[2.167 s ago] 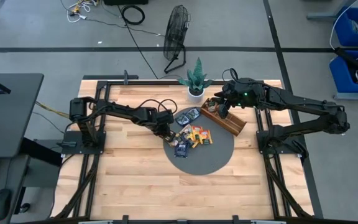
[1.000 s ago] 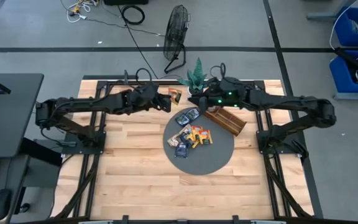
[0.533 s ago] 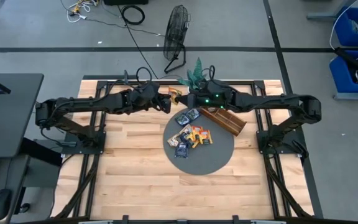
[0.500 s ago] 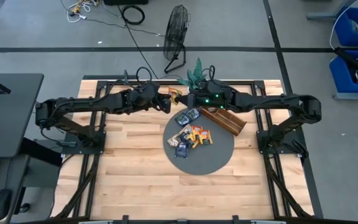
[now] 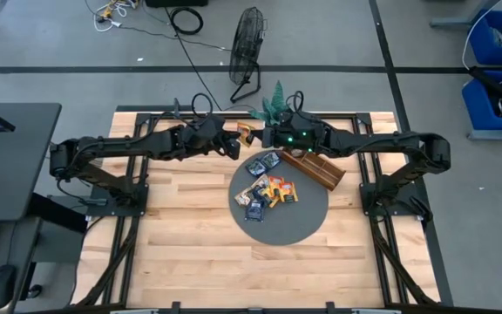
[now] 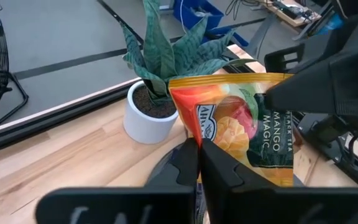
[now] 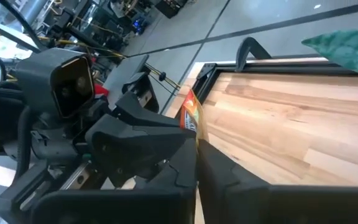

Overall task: Pick & Place Tea
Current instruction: Put the yellow tea bag into the wooden organizer

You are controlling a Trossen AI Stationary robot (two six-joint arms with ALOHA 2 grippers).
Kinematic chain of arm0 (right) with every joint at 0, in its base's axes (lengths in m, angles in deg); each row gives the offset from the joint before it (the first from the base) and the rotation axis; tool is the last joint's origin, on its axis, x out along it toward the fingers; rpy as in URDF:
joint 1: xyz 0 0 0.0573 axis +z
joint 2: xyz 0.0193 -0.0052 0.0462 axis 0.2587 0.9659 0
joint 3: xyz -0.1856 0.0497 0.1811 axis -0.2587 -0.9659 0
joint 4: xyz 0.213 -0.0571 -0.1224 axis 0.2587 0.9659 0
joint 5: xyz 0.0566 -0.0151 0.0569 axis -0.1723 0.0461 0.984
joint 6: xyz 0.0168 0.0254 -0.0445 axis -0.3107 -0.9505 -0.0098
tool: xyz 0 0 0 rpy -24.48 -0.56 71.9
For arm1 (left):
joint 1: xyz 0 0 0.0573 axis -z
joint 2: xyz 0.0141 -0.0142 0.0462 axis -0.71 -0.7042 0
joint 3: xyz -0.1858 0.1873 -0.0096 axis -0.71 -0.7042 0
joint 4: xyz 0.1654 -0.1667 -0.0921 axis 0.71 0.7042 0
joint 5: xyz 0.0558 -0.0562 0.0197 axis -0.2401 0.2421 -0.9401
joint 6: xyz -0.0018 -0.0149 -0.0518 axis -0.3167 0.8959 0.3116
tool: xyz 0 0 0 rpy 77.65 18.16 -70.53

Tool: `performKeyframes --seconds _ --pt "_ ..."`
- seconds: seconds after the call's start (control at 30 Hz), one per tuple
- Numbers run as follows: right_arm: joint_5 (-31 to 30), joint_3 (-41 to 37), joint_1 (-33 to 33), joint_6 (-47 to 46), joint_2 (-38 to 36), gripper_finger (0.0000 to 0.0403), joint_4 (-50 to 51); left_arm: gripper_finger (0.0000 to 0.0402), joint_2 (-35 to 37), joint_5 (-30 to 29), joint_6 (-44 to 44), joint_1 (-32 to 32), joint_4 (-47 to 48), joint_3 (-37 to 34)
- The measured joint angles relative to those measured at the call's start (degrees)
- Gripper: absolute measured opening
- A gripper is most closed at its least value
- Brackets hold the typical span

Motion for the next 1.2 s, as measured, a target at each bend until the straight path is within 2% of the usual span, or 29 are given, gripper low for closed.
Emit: performKeyframes --seconds 0.23,0.43,0.63,0.8,0.9,1.07,1.2 --pt "-0.41 0.0 0.0 0.8 -0.11 0.0003 -0.8 0.0031 0.0 0.02 -0.63 0.0 -0.04 0.0" --pt "-1.26 0.0 -0.17 3.43 -3.01 0.0001 0.08 0.0067 1.95 0.19 -3.28 0.02 2.8 0.0" --pt "-1.1 0.02 -1.37 6.54 -10.36 0.0001 9.78 0.0121 5.8 0.42 -5.41 0.01 6.59 -0.1" --pt "2.19 0.36 -3.46 10.63 -20.09 0.0 23.98 0.0156 7.54 0.43 -5.42 0.0 8.16 -0.11" --pt "4.83 4.54 -4.67 15.35 -24.35 0.0 39.64 0.0168 7.49 0.43 -5.39 -0.01 8.88 0.01" --pt "6.25 17.61 -5.3 22.89 -23.64 0.0 69.9 0.0174 7.39 0.45 -5.39 -0.07 9.35 -0.04" --pt "6.92 22.5 -5.42 27.28 -21.27 0.0 84.75 0.0174 7.39 0.47 -5.37 -0.42 9.23 -0.04"
